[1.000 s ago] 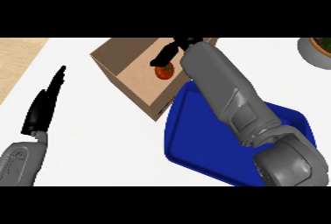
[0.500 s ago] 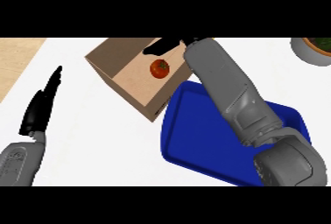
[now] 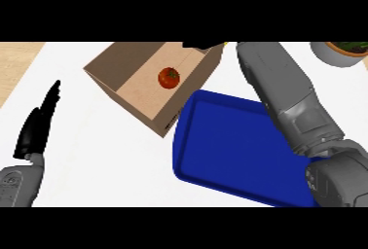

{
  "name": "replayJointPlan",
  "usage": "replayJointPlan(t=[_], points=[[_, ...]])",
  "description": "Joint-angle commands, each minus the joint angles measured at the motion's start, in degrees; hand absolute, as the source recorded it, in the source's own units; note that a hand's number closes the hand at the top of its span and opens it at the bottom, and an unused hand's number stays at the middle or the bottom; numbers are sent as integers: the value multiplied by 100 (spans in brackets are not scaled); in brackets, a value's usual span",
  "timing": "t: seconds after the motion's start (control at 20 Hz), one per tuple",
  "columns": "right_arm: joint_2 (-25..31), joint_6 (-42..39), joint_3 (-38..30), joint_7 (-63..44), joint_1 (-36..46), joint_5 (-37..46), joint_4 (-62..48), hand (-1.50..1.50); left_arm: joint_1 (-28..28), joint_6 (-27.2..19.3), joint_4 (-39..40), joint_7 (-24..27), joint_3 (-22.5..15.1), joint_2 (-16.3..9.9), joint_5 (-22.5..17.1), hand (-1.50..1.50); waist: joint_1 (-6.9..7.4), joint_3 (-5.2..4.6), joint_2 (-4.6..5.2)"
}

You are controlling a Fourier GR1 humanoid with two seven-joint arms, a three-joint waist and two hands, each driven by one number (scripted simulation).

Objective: Pick the tomato from the tray and place it in the cardboard box

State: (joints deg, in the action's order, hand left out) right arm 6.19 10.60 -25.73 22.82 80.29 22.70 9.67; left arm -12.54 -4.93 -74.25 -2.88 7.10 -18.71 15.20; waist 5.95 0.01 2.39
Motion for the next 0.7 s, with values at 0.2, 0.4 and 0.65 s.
replayJointPlan(t=[0.2,0.4,0.65], points=[[1103,-897,-90,163,-417,-58,-97,-150,247,-6,-153,-36,108,-31,-52,0,-163,4,-59],[1412,-1278,-1,549,-753,30,-100,-150,169,49,-7,-4,194,-166,-40,0,-217,6,-56],[1840,-1766,136,632,-820,188,-177,-150,155,175,-245,-53,174,-125,-171,0,-70,12,-17]])
